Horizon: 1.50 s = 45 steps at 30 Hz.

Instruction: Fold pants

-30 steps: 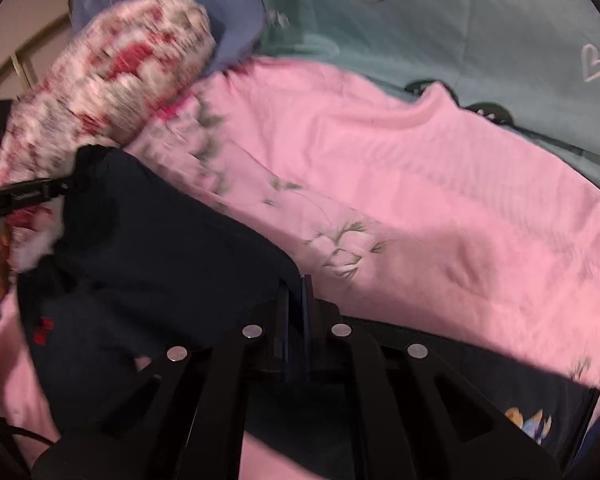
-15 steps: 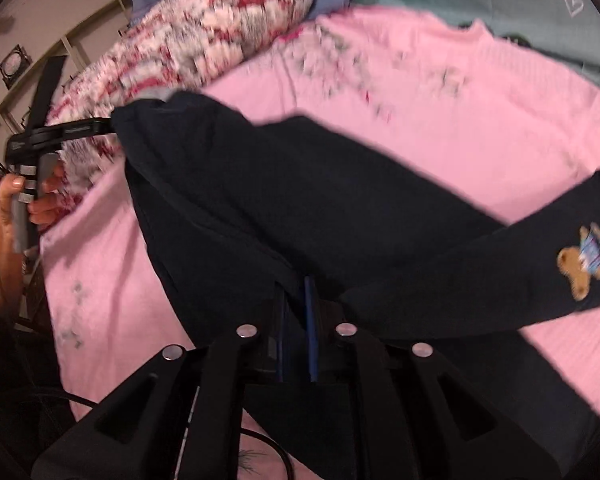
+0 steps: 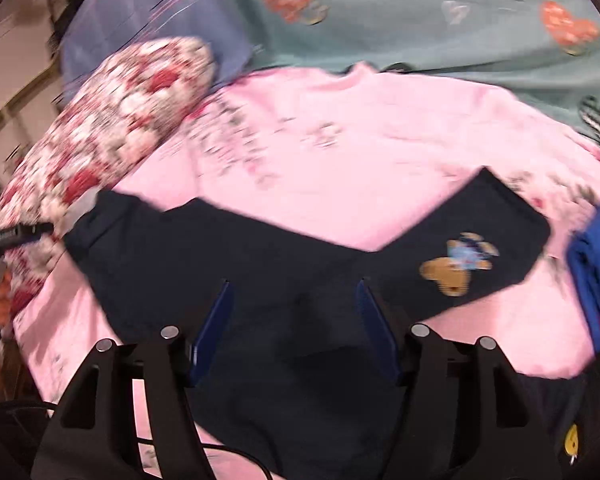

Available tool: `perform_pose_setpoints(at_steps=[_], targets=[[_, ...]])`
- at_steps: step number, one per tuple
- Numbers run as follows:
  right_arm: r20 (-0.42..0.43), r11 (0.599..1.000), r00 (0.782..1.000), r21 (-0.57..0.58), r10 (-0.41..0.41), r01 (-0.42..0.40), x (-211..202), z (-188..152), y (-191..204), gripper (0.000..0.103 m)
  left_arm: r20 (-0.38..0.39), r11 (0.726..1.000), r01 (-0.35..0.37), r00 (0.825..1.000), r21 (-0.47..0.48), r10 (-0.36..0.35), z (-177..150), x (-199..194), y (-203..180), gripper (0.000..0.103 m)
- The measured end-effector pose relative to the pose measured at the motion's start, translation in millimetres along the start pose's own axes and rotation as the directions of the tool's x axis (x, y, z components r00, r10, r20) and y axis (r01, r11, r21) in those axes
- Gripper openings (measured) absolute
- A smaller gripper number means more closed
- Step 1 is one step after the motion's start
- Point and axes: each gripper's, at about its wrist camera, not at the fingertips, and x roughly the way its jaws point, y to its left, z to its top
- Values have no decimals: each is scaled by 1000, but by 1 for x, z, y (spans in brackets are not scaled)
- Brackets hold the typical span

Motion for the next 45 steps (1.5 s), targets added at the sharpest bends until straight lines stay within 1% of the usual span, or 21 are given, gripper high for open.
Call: perform_pose_setpoints(at_steps=[3, 5, 6, 7, 13, 16, 19, 20, 22, 24, 26, 27, 28, 29, 30, 31, 33, 36, 39, 42, 45], targets=[[14, 999, 999, -10, -38, 38, 1, -5, -3, 70, -60, 999, 22, 998, -38, -24, 0, 21, -4, 94], [22, 997, 998, -47, -52, 53, 4, -7, 2, 70, -70, 998, 31, 997, -57, -35, 0, 27, -7, 80], [19, 996, 998, -67, -58, 60, 7, -8, 5, 70, -80, 997, 50, 995, -65, -55, 1, 29, -8, 64], [14, 995, 998, -77, -60, 61, 8, -9, 5, 70, -94, 995, 73, 992, -73, -80, 2, 30, -10, 53], [22, 998, 999, -60, 27, -26, 16, -7, 12, 71, -91, 997, 49, 994, -64, -54, 12, 34, -24, 55], [39, 999, 999, -52, 17, -15, 19, -10, 11, 77, -130, 995, 53, 990, -88, -64, 13, 47, -26, 56], [40, 999, 999, -51, 21, -19, 19, -12, 10, 77, -135, 990, 56, 988, -131, -74, 14, 50, -23, 55], [44, 999, 999, -47, 24, -22, 19, -13, 9, 77, -129, 988, 54, 989, -143, -73, 16, 48, -21, 52], [54, 999, 998, -26, 22, -21, 17, -14, 4, 79, -99, 989, 30, 994, -143, -44, 17, 37, -18, 26], [66, 1000, 997, 2, 29, -29, 14, -15, -3, 80, -63, 993, -10, 998, -116, 3, 18, 23, -18, 22], [73, 999, 997, 30, 24, -27, 13, -16, -9, 80, -43, 993, -14, 999, -121, 9, 18, 12, -11, 30], [71, 999, 997, 37, 15, -18, 13, -17, -12, 80, -31, 993, -25, 999, -117, 21, 18, 8, -6, 46], [65, 999, 998, 48, -7, 4, 14, -16, -15, 80, -3, 991, -75, 997, -110, 75, 17, 5, 0, 63], [60, 998, 998, 62, -29, 25, 15, -16, -18, 80, 14, 987, -121, 992, -110, 123, 15, 6, 4, 70], [52, 996, 997, 78, -51, 47, 16, -15, -22, 80, -3, 976, -184, 983, -120, 185, 10, 16, 11, 71], [38, 991, 996, 104, -84, 79, 16, -13, -27, 80, -34, 969, -218, 976, -119, 216, 7, 24, 14, 70], [15, 981, 992, 148, -127, 123, 16, -8, -37, 80, -82, 970, -211, 976, -117, 203, 3, 35, 20, 71], [-48, 960, 977, 181, -207, 213, 19, 9, -56, 80, -36, 970, -195, 981, -142, 192, 6, 17, 22, 73], [-105, 938, 963, 223, -249, 267, 35, 36, -81, 80, 70, 971, -209, 974, -113, 217, 11, -17, 10, 85], [-161, 904, 941, 270, -296, 331, 60, 55, -103, 80, 156, 989, -134, 977, -65, 143, 12, -43, -12, 93], [-217, 874, 915, 286, -339, 392, 90, 71, -112, 80, 161, 999, -51, 986, 9, 49, 11, -43, -38, 97]])
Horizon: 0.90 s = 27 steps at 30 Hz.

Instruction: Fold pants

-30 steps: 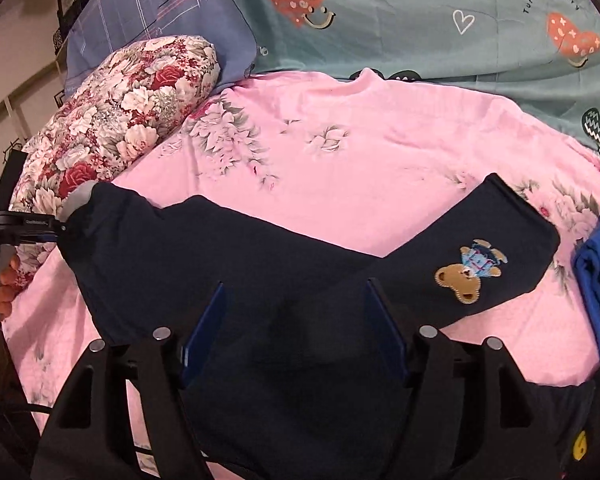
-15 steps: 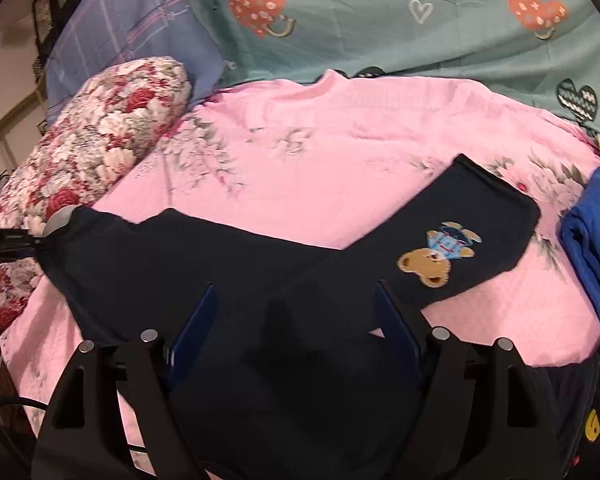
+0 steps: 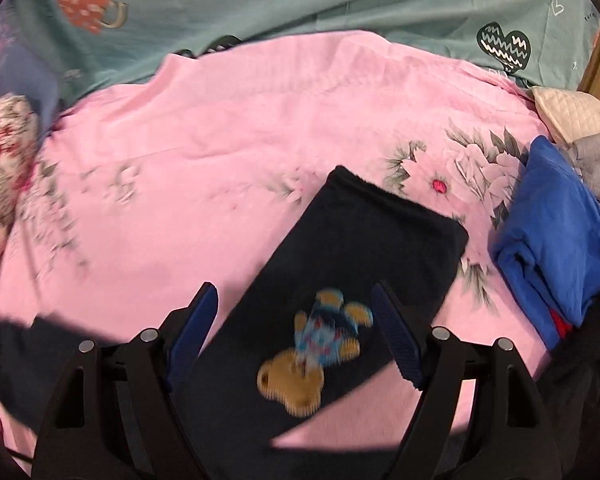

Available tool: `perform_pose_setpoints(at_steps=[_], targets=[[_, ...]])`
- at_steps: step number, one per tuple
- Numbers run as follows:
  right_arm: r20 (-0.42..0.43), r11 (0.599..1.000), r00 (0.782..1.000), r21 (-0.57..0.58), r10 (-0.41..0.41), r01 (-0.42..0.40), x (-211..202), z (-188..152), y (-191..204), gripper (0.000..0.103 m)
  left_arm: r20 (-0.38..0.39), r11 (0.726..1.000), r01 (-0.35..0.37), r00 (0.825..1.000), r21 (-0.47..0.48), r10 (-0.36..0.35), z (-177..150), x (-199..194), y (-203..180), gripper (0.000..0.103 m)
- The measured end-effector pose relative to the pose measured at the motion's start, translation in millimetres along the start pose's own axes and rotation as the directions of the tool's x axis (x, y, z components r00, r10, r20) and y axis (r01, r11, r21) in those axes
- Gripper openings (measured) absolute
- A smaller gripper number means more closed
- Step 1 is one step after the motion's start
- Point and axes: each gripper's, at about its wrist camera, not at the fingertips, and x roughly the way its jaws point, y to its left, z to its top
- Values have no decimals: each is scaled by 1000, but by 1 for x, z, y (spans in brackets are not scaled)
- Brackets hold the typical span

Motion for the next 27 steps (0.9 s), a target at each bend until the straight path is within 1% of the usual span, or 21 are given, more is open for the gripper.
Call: perform_pose_setpoints(at_steps=[1, 3, 4, 6, 7, 9, 10, 11, 12, 13, 15, 16, 18, 20, 21, 22, 23, 24, 25, 27], targets=[[-10, 1000, 1000, 6, -19, 20, 8, 5, 5, 80, -27, 999, 19, 999, 30, -18, -2, 9, -13, 97], [-25, 999, 998, 7, -52, 53, 18, 9, 12, 80, -87, 997, 23, 996, 76, -16, -8, 31, -29, 97], [-43, 996, 996, 0, -84, 84, 26, 11, 16, 80, -111, 996, 27, 994, 87, -18, -11, 41, -35, 97], [-84, 987, 984, -22, -159, 158, 40, 13, 21, 79, -164, 995, 35, 986, 92, -20, -17, 58, -39, 97], [-83, 985, 982, -9, -170, 170, 44, 13, 19, 80, -195, 995, 46, 980, 87, -28, -22, 68, -41, 97], [-79, 988, 985, 12, -151, 152, 46, 14, 15, 80, -227, 995, 46, 974, 88, -25, -28, 78, -43, 97], [-77, 992, 990, 23, -120, 122, 46, 14, 11, 72, -235, 995, 35, 972, 95, -12, -31, 83, -43, 97], [-72, 995, 993, 40, -91, 94, 45, 15, 7, 60, -242, 994, 31, 970, 103, -5, -34, 88, -43, 97], [-67, 991, 990, 43, -126, 129, 41, 16, 3, 27, -251, 993, 28, 968, 111, 1, -37, 93, -43, 98], [-71, 991, 990, 53, -121, 125, 39, 17, -2, 5, -255, 993, 28, 967, 115, 2, -38, 97, -43, 99], [-62, 993, 997, 111, -42, 49, 30, 14, -17, 5, -249, 992, 34, 968, 118, -4, -39, 99, -45, 101], [-29, 990, 1000, 142, 6, -1, 17, 11, -28, 5, -253, 992, 35, 967, 122, -3, -39, 101, -44, 101], [33, 986, 998, 158, 53, -58, -10, 4, -41, 5, -256, 991, 40, 967, 127, -6, -39, 102, -44, 101], [137, 975, 983, 169, 122, -145, -59, -11, -59, 5, -262, 990, 53, 965, 133, -16, -39, 101, -42, 101], [173, 970, 975, 175, 137, -167, -79, -18, -65, 5, -265, 989, 61, 964, 132, -24, -38, 101, -41, 101], [228, 959, 959, 188, 165, -210, -110, -33, -82, 5, -268, 989, 71, 963, 131, -33, -37, 101, -40, 101], [263, 949, 946, 199, 190, -245, -129, -45, -94, 5, -270, 988, 76, 962, 132, -38, -37, 101, -38, 101], [288, 941, 936, 206, 204, -269, -145, -57, -103, 5, -272, 988, 79, 961, 132, -40, -37, 100, -35, 101], [308, 932, 927, 223, 212, -287, -160, -76, -118, 5, -273, 988, 81, 961, 130, -42, -39, 99, -33, 101], [309, 905, 920, 270, 242, -329, -168, -114, -143, 5, -277, 988, 81, 960, 131, -42, -37, 100, -31, 101]])
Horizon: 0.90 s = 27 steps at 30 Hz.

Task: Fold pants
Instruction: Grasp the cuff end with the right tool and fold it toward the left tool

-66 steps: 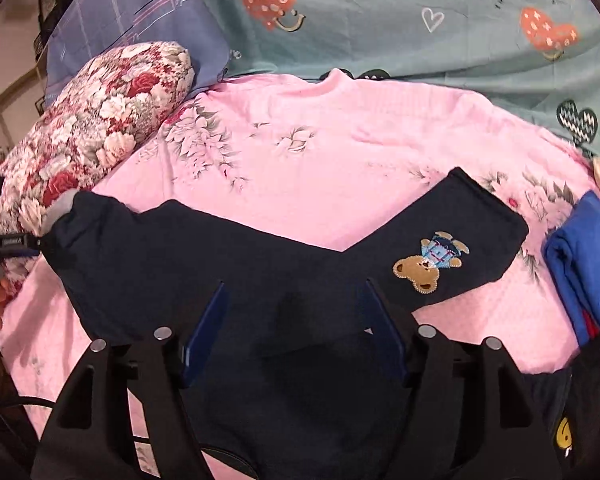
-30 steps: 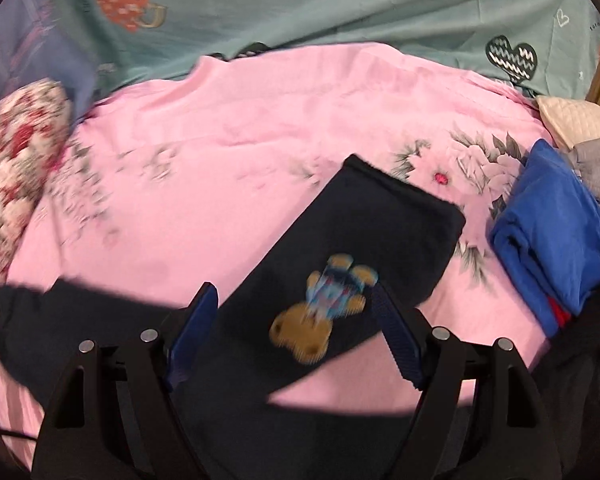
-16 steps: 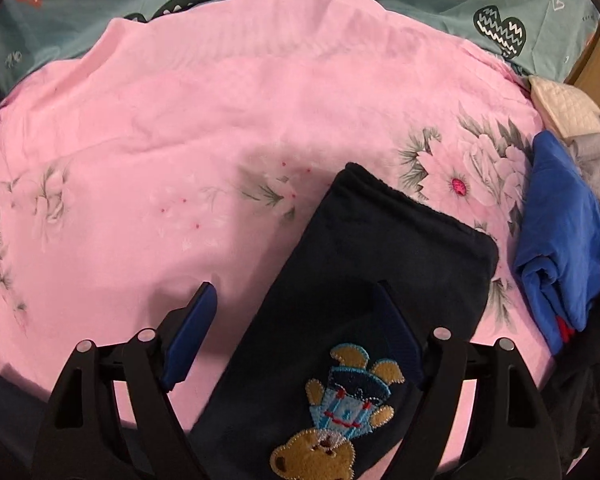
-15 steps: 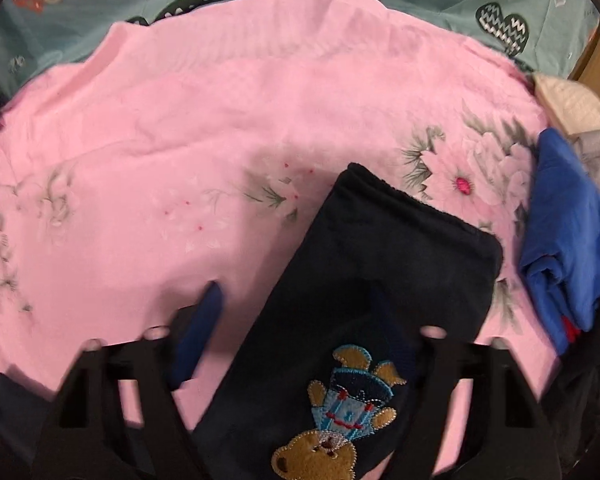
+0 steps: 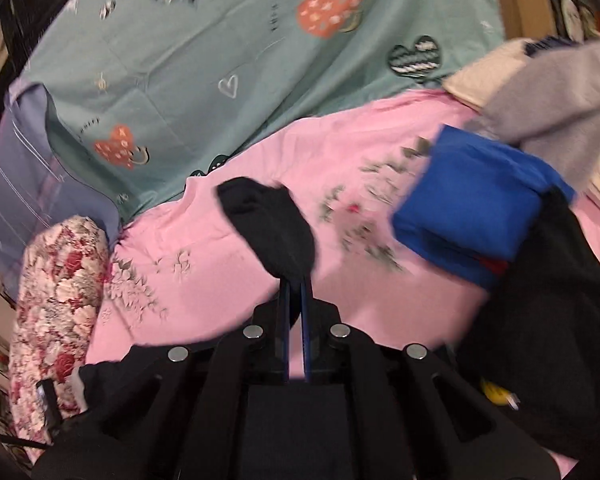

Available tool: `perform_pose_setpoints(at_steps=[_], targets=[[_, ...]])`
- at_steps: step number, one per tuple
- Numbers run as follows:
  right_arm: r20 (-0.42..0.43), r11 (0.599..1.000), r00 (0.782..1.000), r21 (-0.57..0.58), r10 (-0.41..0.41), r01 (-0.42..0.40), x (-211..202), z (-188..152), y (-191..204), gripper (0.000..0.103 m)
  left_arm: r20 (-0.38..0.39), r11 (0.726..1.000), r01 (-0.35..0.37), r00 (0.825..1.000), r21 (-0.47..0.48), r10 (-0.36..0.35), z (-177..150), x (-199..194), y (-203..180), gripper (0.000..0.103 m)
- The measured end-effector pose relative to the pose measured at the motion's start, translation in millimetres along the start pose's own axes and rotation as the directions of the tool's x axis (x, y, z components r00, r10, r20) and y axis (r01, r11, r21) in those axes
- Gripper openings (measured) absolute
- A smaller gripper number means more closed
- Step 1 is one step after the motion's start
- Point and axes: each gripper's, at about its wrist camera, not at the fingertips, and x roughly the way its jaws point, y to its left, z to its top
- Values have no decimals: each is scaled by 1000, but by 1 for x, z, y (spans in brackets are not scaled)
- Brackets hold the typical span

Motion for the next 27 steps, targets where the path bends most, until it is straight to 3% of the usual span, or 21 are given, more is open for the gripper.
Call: perform_pose_setpoints(at_steps=[3, 7, 9, 11, 13, 15, 20, 22, 27], targets=[[-95, 996, 995, 85, 16, -8, 2, -45, -49, 5, -10, 1000, -16, 1000, 9, 16, 1, 3, 0, 101], [-263, 982, 964, 164, -43, 89, 34, -100, -89, 7, -14, 999, -40, 999, 27, 41, -1, 1, -3, 101], [-237, 974, 971, 221, 17, 37, 26, -103, -99, 11, -14, 999, -43, 999, 29, 43, -2, 0, -4, 101], [-206, 980, 978, 185, -32, 71, 12, -92, -95, 23, -14, 999, -47, 999, 28, 47, -4, -2, -4, 101], [-134, 989, 987, 107, -85, 99, -2, -78, -82, 45, -9, 998, -63, 998, 29, 64, -6, -5, -6, 101], [-94, 987, 984, 41, -150, 155, -1, -64, -71, 53, -5, 996, -79, 997, 28, 80, -8, -8, -8, 101], [-179, 983, 968, 14, -178, 183, 37, -54, -70, 50, -7, 998, -63, 998, -1, 63, -15, -9, -8, 101], [-172, 980, 967, 40, -185, 195, 39, -50, -72, 13, -11, 998, -50, 999, -25, 50, -15, -3, -2, 101], [-87, 982, 979, -6, -186, 186, -5, -56, -61, 9, -24, 994, -32, 999, -106, 30, -3, -6, 17, 101]])
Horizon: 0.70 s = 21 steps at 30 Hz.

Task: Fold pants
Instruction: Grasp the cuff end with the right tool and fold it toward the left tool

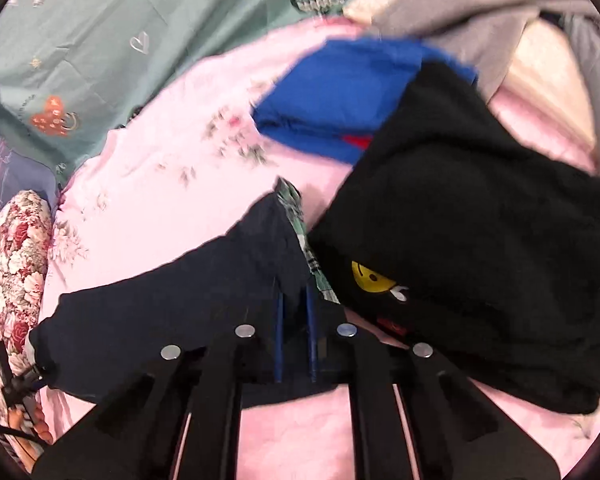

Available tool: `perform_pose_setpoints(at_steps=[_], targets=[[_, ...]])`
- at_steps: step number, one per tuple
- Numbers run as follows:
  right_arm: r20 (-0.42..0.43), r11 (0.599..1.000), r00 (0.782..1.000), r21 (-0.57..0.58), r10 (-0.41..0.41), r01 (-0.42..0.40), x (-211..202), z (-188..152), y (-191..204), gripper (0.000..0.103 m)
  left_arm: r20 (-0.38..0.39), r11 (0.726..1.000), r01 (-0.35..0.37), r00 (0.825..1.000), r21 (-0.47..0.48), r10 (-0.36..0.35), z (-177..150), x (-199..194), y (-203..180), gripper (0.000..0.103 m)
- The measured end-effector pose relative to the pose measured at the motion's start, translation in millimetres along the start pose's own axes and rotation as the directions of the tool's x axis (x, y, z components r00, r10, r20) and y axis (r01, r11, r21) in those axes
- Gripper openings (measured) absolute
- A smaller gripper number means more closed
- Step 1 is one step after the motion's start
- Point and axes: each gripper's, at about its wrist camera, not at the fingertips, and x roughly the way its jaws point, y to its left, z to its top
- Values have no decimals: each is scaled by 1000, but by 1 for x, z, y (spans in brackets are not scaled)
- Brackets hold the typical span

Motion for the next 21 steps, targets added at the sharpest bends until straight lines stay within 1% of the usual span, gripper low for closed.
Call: perform_pose_setpoints(at_steps=[2, 3, 5, 6, 7, 8, 9, 10, 11, 13, 14, 15, 16, 17, 18, 19, 20, 21], targets=[[2, 1000, 1000, -3, 16, -16, -13, -9, -9, 9, -8, 1000, 10, 1000, -16, -10, 4, 0, 8, 101], [-11, 1000, 1000, -6, 9, -9, -12, -15, -13, 10, -14, 1000, 14, 1000, -19, -14, 6, 1, 11, 101], [-93, 999, 995, -15, -47, 46, 9, -30, -25, 11, -20, 1000, 10, 1000, -4, -10, 5, 4, 13, 101], [-129, 997, 989, -13, -78, 77, 22, -35, -32, 15, -19, 1000, 9, 1000, 1, -9, 4, 4, 13, 101], [-142, 995, 985, -23, -101, 99, 31, -38, -37, 30, -16, 1000, 6, 1000, 6, -6, 3, 3, 13, 101], [-116, 995, 988, -25, -103, 101, 29, -37, -37, 33, -15, 1000, -4, 1000, 10, 4, 2, 1, 13, 101], [-100, 991, 986, -22, -133, 132, 24, -35, -36, 47, -11, 1000, -15, 1000, 9, 16, 0, -1, 15, 101], [-53, 989, 988, -30, -145, 144, 14, -31, -32, 48, -6, 1000, -18, 1000, -2, 18, -1, -4, 20, 101], [-5, 988, 990, -56, -141, 140, 3, -26, -26, 48, -2, 1000, -22, 1000, -17, 22, -3, -8, 24, 101], [90, 983, 987, -116, -134, 144, -16, -17, -8, 48, 17, 999, -13, 1000, -37, 14, -7, -16, 31, 101], [119, 982, 985, -132, -121, 137, -19, -14, -1, 48, 35, 999, -7, 999, -32, 8, -8, -20, 31, 101], [114, 983, 989, -146, -91, 108, -14, -9, 6, 48, 45, 1000, -4, 999, -22, 5, -8, -21, 30, 101], [91, 986, 994, -147, -60, 73, -6, -6, 7, 47, 57, 1000, -5, 998, -2, 6, -10, -22, 27, 101], [45, 991, 999, -137, -2, 8, 8, -2, 8, 45, 61, 1000, -13, 998, 12, 12, -11, -22, 25, 101], [-5, 992, 999, -120, 47, -47, 23, 0, 8, 36, 62, 999, -24, 998, 24, 23, -10, -19, 22, 101], [-74, 993, 996, -103, 58, -65, 43, 2, 13, 35, 62, 998, -54, 997, 37, 52, -10, -14, 21, 101], [-115, 994, 993, -104, 19, -31, 58, 3, 12, 35, 54, 997, -74, 996, 37, 72, -11, -11, 22, 101], [-113, 992, 991, -113, -74, 61, 70, 6, 8, 30, 38, 998, -61, 997, 23, 60, -8, -5, 23, 101]])
